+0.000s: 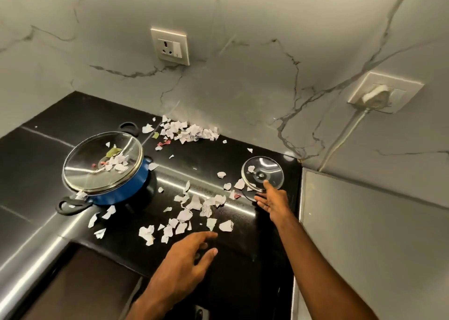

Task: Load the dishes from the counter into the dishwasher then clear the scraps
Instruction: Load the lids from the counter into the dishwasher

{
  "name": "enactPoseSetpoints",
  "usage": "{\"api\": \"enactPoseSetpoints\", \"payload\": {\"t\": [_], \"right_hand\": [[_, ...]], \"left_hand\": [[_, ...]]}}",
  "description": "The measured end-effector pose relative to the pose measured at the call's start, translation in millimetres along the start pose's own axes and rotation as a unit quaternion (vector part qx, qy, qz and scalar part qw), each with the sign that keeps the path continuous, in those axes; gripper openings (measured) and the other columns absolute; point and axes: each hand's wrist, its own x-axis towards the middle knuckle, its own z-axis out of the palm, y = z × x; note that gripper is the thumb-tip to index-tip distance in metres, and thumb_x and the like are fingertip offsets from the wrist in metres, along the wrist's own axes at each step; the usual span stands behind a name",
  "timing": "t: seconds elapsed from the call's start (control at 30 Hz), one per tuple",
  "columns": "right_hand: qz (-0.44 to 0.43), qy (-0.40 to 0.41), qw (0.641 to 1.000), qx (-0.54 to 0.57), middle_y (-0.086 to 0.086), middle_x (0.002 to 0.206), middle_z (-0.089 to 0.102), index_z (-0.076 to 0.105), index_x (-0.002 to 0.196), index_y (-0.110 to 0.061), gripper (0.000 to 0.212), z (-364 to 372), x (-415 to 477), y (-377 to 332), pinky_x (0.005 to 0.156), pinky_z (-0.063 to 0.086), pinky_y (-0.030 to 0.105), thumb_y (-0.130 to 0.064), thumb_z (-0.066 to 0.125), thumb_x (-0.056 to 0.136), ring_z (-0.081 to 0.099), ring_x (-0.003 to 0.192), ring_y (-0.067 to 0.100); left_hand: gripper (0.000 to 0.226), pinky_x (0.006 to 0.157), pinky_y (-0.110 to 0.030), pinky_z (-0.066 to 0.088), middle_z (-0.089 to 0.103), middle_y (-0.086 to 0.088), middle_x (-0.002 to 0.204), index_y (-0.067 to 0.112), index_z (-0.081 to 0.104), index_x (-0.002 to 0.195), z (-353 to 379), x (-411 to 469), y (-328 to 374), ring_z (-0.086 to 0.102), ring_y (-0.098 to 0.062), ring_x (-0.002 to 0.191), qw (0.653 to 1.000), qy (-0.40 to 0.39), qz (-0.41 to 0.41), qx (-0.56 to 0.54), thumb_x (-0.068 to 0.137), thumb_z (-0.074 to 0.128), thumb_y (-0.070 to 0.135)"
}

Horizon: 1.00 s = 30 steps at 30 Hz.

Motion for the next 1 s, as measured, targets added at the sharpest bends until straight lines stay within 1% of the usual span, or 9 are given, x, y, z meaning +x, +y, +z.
{"api": "enactPoseSetpoints", "payload": {"t": [0.1,0.2,0.33,0.4,0.53,0.67,0.83,0.93,1.0], "right_hand": [[-0.002,0.017,1.000,0.011,0.016,0.102,0.077,0.067,0.119,0.002,0.025,3.9,13.7,2.0,0.065,0.059,0.028,-0.015,0.064,0.101,0.075,0.073,0.021],[-0.023,0.021,0.999,0.014,0.011,0.089,0.076,0.070,0.113,0.000,0.019,0.6,1.4,1.1,0.064,0.059,0.027,-0.011,0.066,0.098,0.070,0.065,0.014],[-0.065,-0.016,0.997,0.031,0.012,0.095,0.079,0.072,0.107,-0.007,0.012,-12.4,-46.7,11.5,0.072,0.060,0.033,-0.012,0.067,0.097,0.073,0.076,0.016],[-0.088,-0.018,0.995,0.032,0.013,0.095,0.080,0.073,0.107,-0.007,0.013,-22.1,-74.4,20.5,0.070,0.061,0.034,-0.013,0.066,0.097,0.074,0.076,0.018],[-0.104,0.010,0.994,0.029,0.009,0.091,0.080,0.074,0.103,-0.009,0.012,-45.5,-133.0,41.5,0.065,0.060,0.029,-0.016,0.066,0.097,0.076,0.081,0.023],[-0.113,0.058,0.991,0.036,0.010,0.091,0.080,0.075,0.102,-0.010,0.014,-76.4,-185.6,73.0,0.071,0.059,0.032,-0.020,0.065,0.099,0.077,0.086,0.026],[-0.105,0.135,0.983,0.065,0.012,0.084,0.078,0.074,0.096,-0.009,0.014,-119.4,-240.0,118.6,0.068,0.054,0.039,-0.019,0.065,0.097,0.068,0.070,0.022],[-0.095,0.192,0.972,0.093,0.009,0.077,0.076,0.073,0.093,-0.008,0.013,-145.8,-274.8,143.7,0.065,0.057,0.032,-0.014,0.064,0.100,0.068,0.067,0.018],[-0.088,0.232,0.962,0.111,0.013,0.082,0.077,0.072,0.095,-0.009,0.012,-163.0,-301.4,159.6,0.064,0.059,0.029,-0.017,0.065,0.100,0.070,0.071,0.023]], "left_hand": [[0.039,0.098,-0.022,0.054,0.059,0.027,0.125,0.049,0.055,0.132,2.5,-7.2,2.1,0.055,0.012,0.116,1.000,0.014,-0.009,-0.008,0.095,0.064,0.044],[0.039,0.098,-0.023,0.054,0.058,0.028,0.125,0.049,0.054,0.133,2.4,-6.8,3.7,0.056,0.010,0.116,1.000,0.011,-0.014,0.002,0.095,0.063,0.045],[0.042,0.101,-0.023,0.052,0.056,0.025,0.131,0.050,0.051,0.135,-4.4,3.1,8.5,0.054,0.009,0.119,0.999,-0.006,0.016,0.033,0.096,0.063,0.042],[0.044,0.103,-0.024,0.051,0.053,0.026,0.135,0.048,0.051,0.136,-6.7,9.9,13.4,0.052,0.009,0.121,0.998,0.000,0.057,0.042,0.096,0.065,0.035],[0.052,0.114,-0.025,0.040,0.034,0.030,0.153,0.045,0.046,0.144,-6.3,23.6,24.4,0.038,0.007,0.138,0.982,-0.017,0.158,0.097,0.096,0.064,0.034],[0.047,0.113,-0.022,0.039,0.042,0.025,0.150,0.038,0.052,0.141,4.9,23.5,38.9,0.041,0.006,0.136,0.955,-0.075,0.251,0.142,0.096,0.063,0.033],[0.041,0.107,-0.009,0.029,0.045,0.031,0.140,0.044,0.053,0.138,42.4,6.6,47.5,0.033,0.014,0.129,0.915,-0.174,0.309,0.195,0.097,0.057,0.044],[0.038,0.112,-0.017,0.034,0.052,0.027,0.138,0.042,0.057,0.134,71.4,-11.1,51.2,0.037,0.010,0.131,0.884,-0.214,0.357,0.214,0.096,0.058,0.048],[0.038,0.114,-0.021,0.033,0.054,0.024,0.139,0.038,0.059,0.134,92.7,-26.4,51.8,0.039,0.006,0.133,0.859,-0.234,0.399,0.219,0.098,0.056,0.050]]}}
